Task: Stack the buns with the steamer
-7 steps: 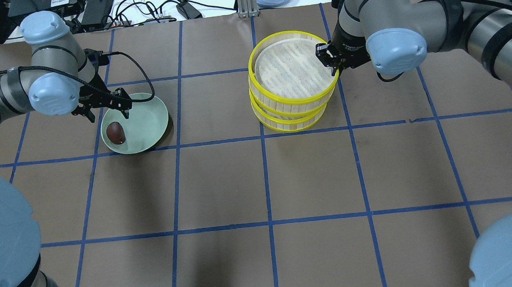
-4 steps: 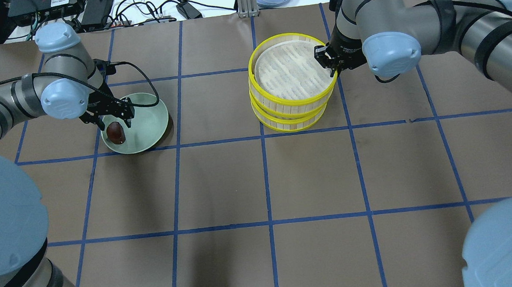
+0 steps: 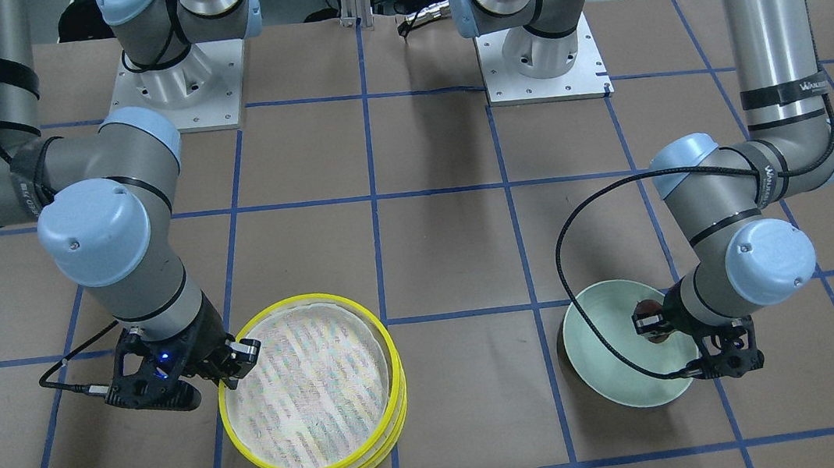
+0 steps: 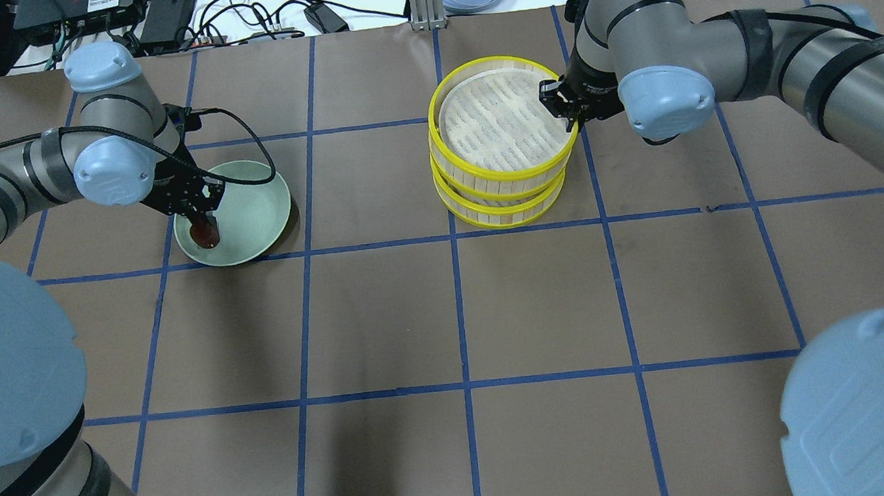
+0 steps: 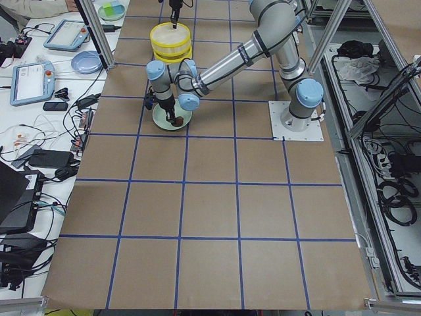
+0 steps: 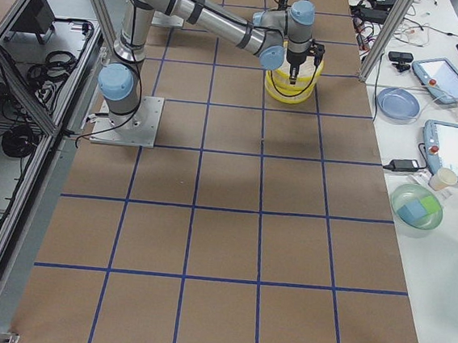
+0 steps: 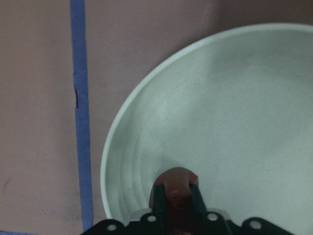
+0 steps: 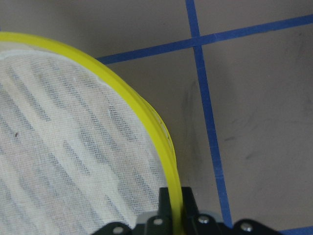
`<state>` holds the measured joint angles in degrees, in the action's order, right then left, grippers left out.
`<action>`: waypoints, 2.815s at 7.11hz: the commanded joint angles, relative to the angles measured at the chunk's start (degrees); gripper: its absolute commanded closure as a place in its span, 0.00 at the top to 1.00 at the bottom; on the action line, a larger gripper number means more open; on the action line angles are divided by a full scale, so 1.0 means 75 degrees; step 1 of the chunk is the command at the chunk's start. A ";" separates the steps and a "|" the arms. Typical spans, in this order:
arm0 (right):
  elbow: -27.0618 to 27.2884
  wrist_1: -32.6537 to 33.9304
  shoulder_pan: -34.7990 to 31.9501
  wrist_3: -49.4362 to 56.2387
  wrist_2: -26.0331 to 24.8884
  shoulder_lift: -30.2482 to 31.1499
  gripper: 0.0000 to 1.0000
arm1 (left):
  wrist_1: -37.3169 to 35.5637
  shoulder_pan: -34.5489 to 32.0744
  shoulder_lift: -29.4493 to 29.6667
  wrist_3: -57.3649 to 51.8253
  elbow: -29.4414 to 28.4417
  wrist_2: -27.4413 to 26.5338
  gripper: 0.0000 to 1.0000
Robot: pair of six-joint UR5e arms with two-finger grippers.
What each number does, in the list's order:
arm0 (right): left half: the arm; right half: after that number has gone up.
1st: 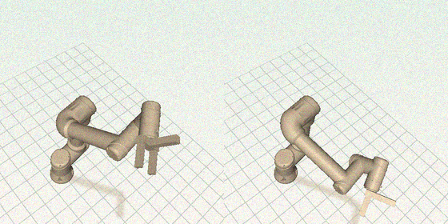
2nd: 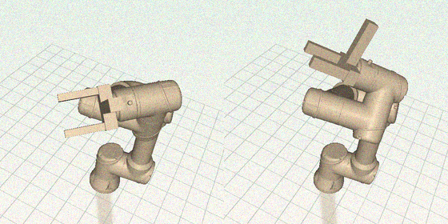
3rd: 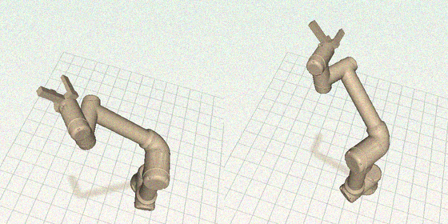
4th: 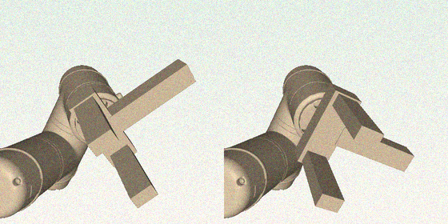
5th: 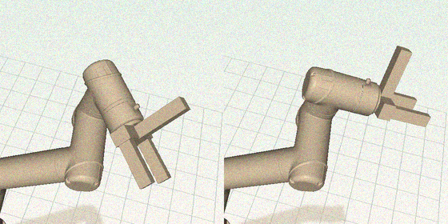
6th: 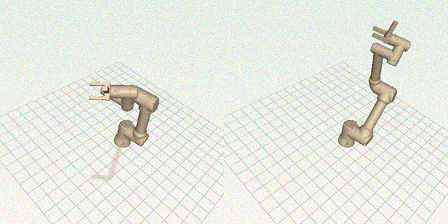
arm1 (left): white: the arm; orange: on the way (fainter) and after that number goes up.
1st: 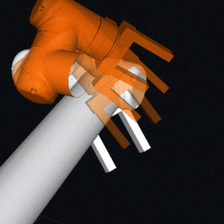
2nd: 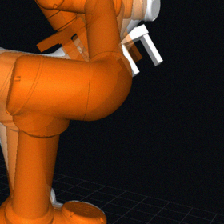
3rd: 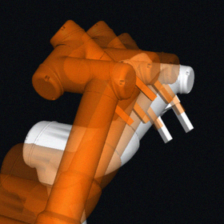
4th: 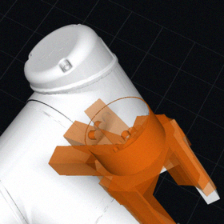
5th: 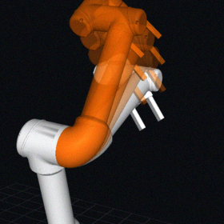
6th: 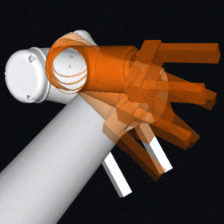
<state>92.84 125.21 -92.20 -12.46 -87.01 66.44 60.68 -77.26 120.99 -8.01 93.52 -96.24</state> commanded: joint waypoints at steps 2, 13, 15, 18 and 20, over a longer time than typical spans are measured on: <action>-0.0003 -0.0030 -0.0093 -0.0154 0.0000 -0.0070 0.00 | 0.0030 -0.0012 -0.0275 0.0306 -0.0315 0.0023 0.00; -0.0003 0.0040 -0.0141 -0.0131 -0.0293 -0.0163 0.08 | -0.0017 -0.0012 -0.0616 0.1361 -0.0516 0.0527 0.00; -0.0003 0.0029 -0.0141 -0.0131 -0.0270 -0.0163 0.23 | 0.0041 -0.0012 -0.0674 0.1372 -0.0527 0.0538 0.00; -0.0003 0.0029 -0.0141 -0.0155 -0.0223 -0.0152 0.61 | 0.0193 -0.0024 -0.0768 0.1454 -0.0492 0.0445 0.00; -0.0003 0.0005 -0.0141 -0.0155 -0.0164 -0.0059 1.00 | 0.0265 -0.0117 -0.1083 0.1942 -0.0527 0.0573 0.00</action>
<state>92.82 125.42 -93.25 -13.61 -88.46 65.47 62.44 -77.71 114.28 3.82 89.71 -92.64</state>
